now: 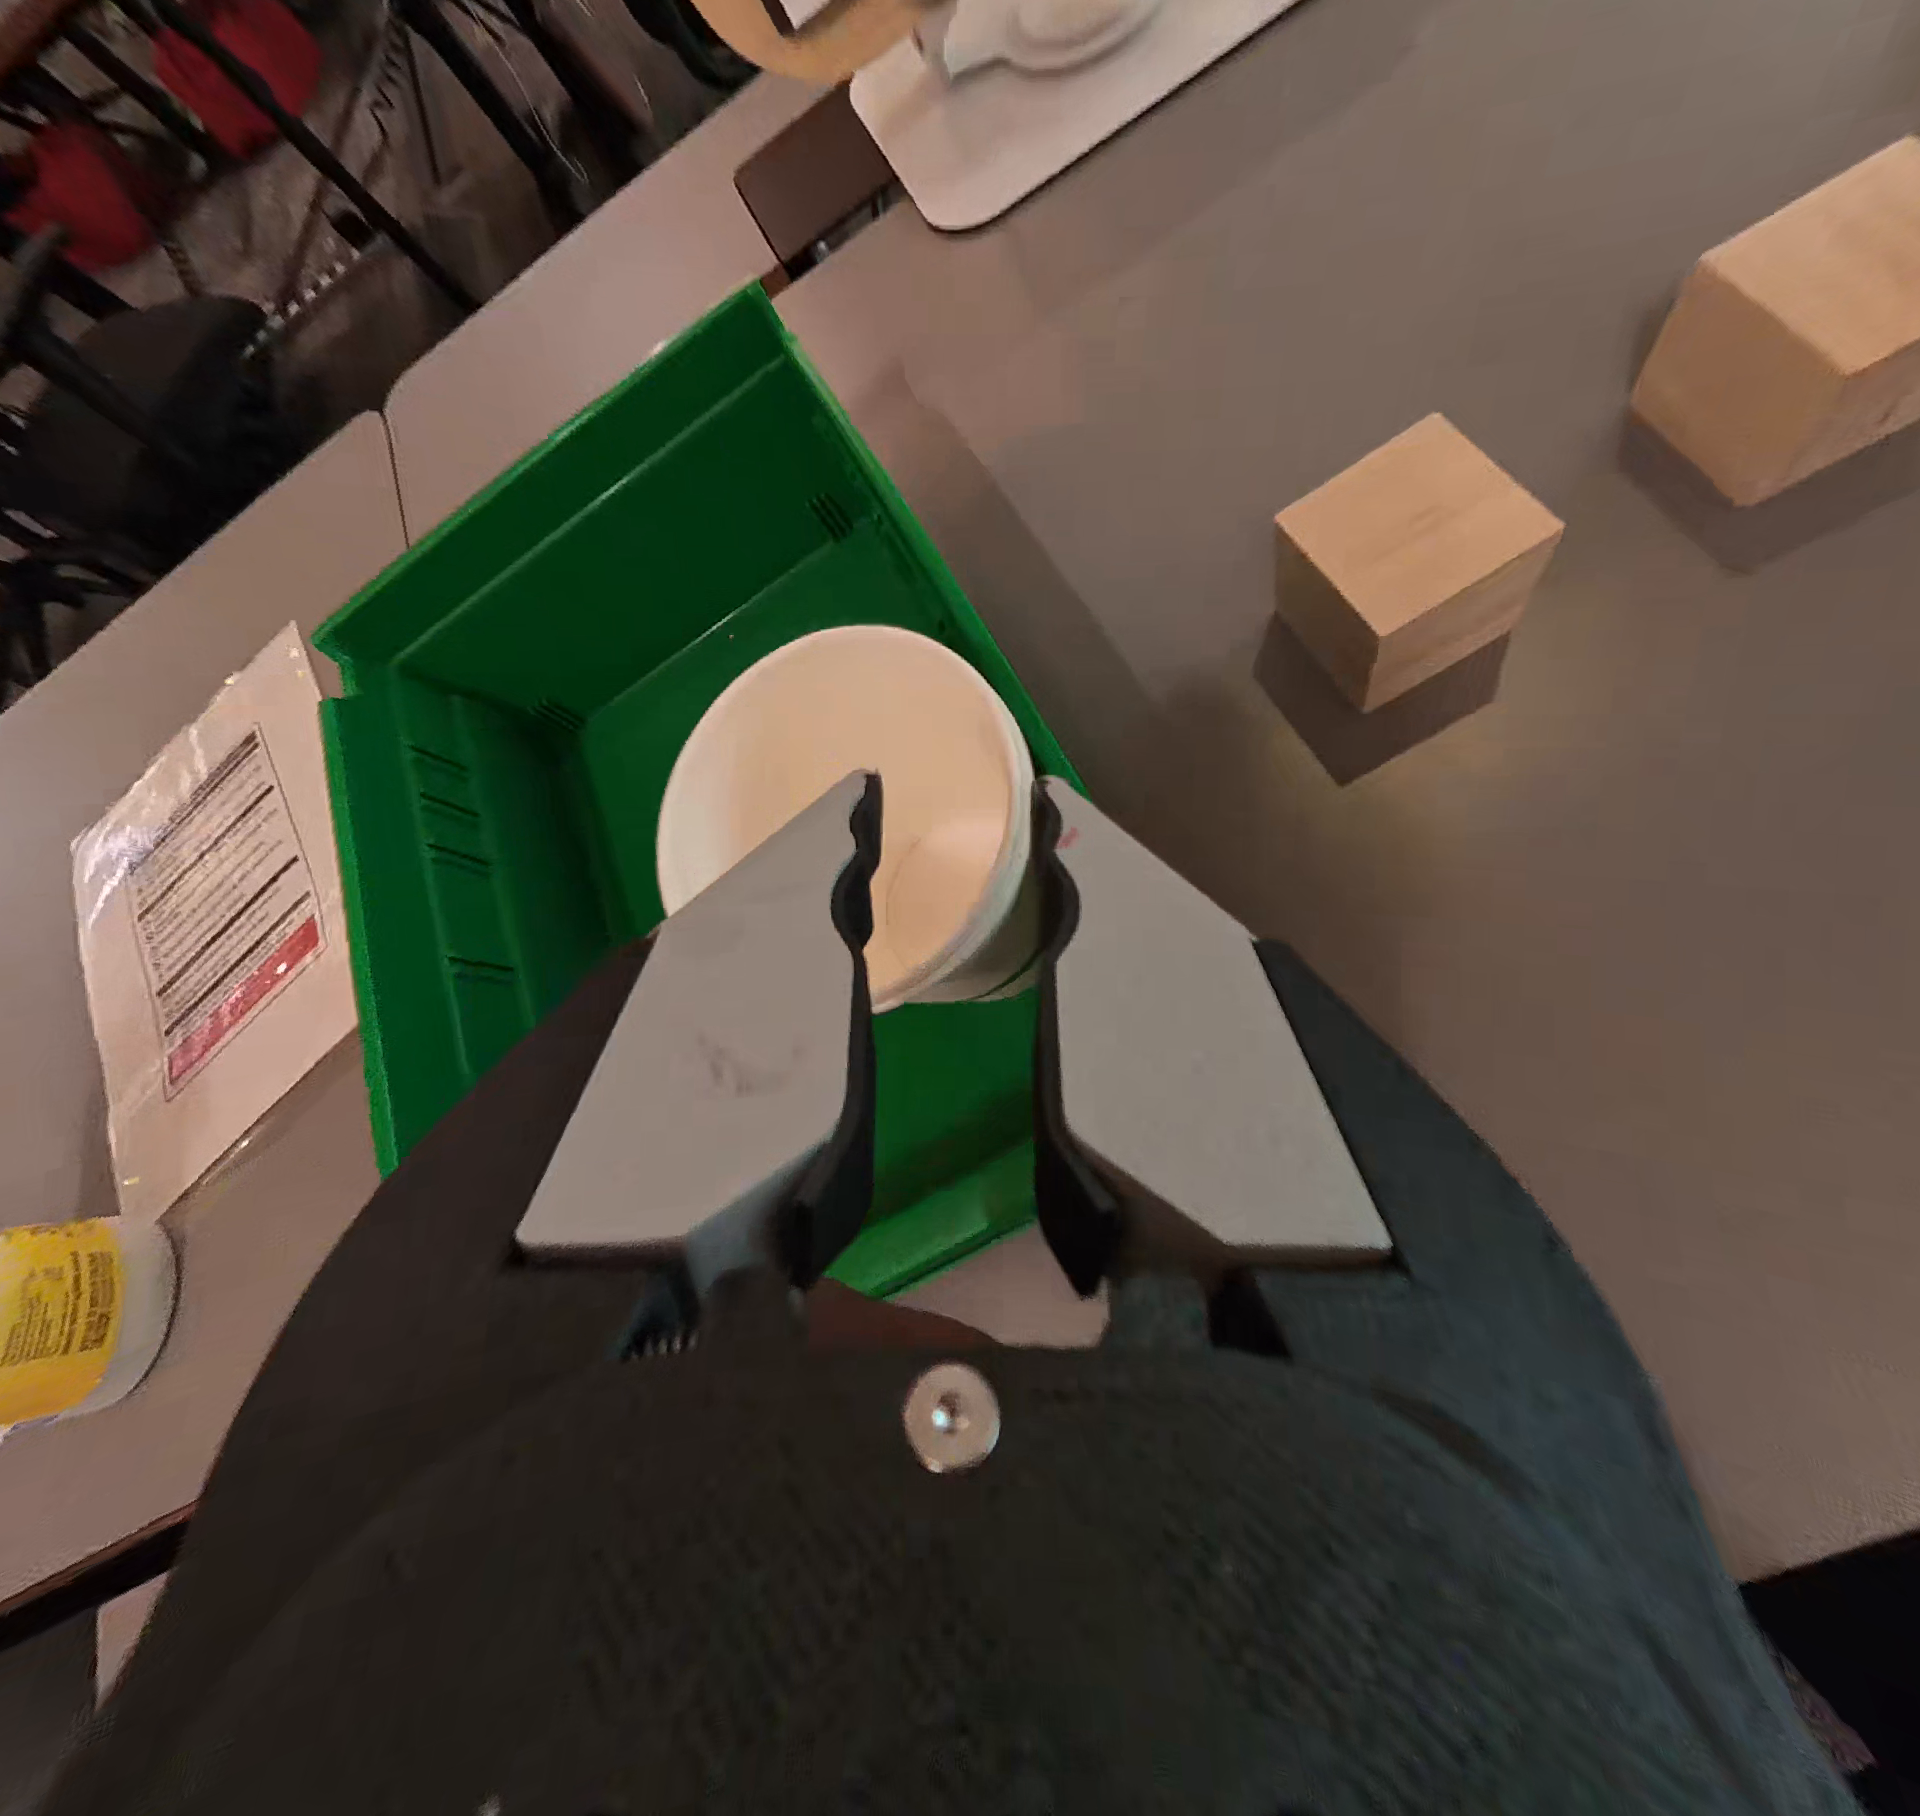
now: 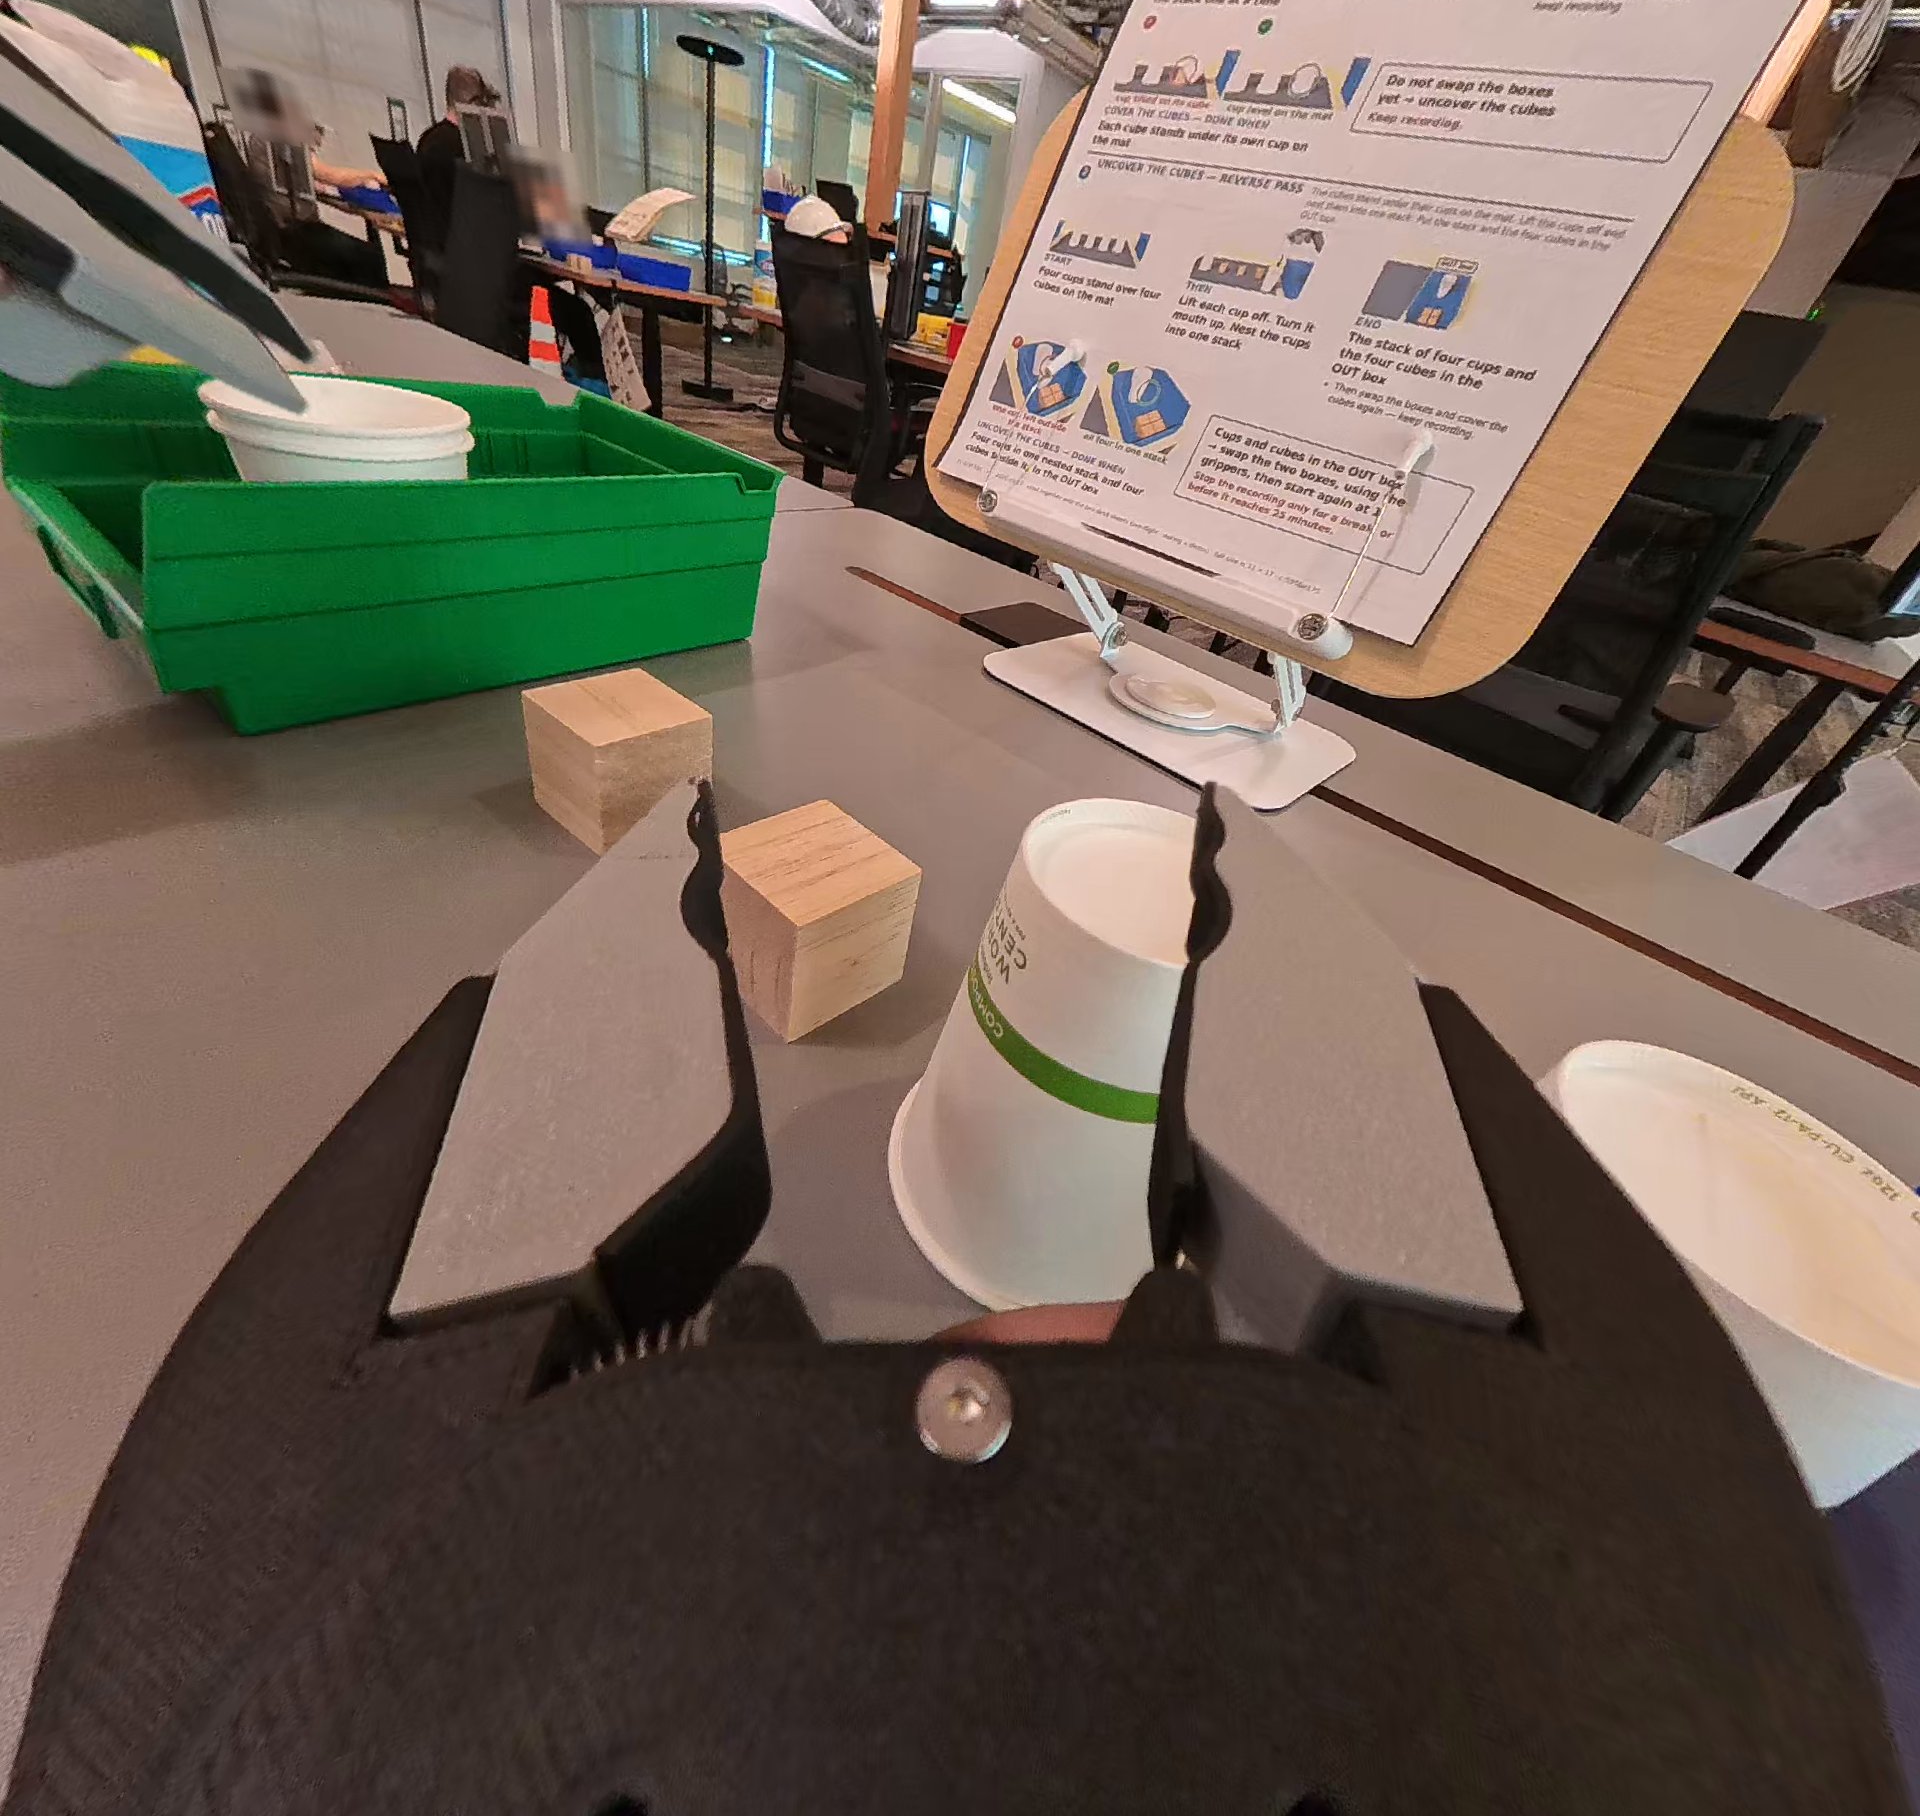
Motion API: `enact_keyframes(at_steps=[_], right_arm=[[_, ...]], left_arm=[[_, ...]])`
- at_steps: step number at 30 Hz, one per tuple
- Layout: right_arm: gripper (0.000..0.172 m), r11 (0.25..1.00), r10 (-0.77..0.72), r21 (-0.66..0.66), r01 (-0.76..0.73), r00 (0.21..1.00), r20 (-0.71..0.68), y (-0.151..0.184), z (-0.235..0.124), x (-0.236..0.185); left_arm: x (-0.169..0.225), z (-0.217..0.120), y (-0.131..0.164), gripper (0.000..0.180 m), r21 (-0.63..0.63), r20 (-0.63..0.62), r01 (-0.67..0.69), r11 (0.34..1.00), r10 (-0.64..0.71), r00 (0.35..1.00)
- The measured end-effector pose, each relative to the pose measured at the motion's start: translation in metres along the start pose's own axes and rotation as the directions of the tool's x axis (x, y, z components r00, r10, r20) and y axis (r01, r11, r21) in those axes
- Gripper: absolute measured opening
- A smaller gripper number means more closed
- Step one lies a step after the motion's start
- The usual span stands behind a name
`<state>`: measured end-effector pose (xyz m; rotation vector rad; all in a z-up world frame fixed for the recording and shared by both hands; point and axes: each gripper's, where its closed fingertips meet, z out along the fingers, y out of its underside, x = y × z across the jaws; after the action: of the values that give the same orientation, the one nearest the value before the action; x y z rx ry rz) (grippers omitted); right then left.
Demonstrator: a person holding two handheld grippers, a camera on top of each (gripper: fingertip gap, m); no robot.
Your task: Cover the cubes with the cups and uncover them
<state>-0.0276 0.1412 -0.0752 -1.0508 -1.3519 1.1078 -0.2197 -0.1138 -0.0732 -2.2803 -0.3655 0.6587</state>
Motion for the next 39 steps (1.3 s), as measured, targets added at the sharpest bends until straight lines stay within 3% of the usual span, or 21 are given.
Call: enact_keyframes(at_steps=[6,8,14,23,28,31,34,37,39], right_arm=[[0.084,1.000,0.022,0.010,-0.021,1.000,-0.010,-0.002,-0.002,0.005],[0.084,1.000,0.022,0.010,-0.021,1.000,-0.012,-0.002,-0.002,0.006],[0.082,1.000,0.008,-0.007,-0.008,1.000,-0.015,0.001,0.000,0.004],[0.082,0.999,0.021,-0.034,-0.019,0.998,0.063,0.006,0.003,-0.012],[0.081,0.997,0.074,-0.031,-0.069,0.973,0.218,0.004,0.002,-0.038],[0.079,0.983,0.184,-0.067,-0.173,0.868,0.461,-0.002,-0.007,-0.077],[0.080,0.938,0.333,-0.181,-0.295,0.625,0.706,-0.011,-0.028,-0.122],[0.084,0.884,0.416,-0.262,-0.388,0.396,0.819,-0.028,-0.048,-0.143],[0.084,0.845,0.445,-0.271,-0.460,0.326,0.834,-0.038,-0.052,-0.141]], left_arm=[[0.003,0.017,0.008,0.018,-0.060,-0.061,0.045,0.997,-0.049,0.997],[-0.001,0.018,0.009,0.002,-0.067,-0.048,0.047,0.997,-0.050,0.998],[-0.008,0.014,0.011,0.002,-0.078,-0.030,0.035,0.996,-0.038,0.999],[-0.046,-0.028,-0.037,0.002,0.132,0.174,0.037,0.990,-0.060,0.983],[-0.047,-0.064,-0.076,0.002,0.286,0.286,-0.035,0.958,-0.050,0.957],[-0.014,-0.104,-0.117,0.002,0.466,0.288,-0.090,0.880,-0.055,0.956],[0.052,-0.145,-0.158,0.002,0.683,0.170,-0.090,0.725,-0.038,0.985],[0.131,-0.163,-0.177,0.002,0.820,-0.024,0.017,0.573,0.005,1.000],[0.174,-0.161,-0.178,0.001,0.859,-0.150,0.133,0.495,-0.006,0.989]])
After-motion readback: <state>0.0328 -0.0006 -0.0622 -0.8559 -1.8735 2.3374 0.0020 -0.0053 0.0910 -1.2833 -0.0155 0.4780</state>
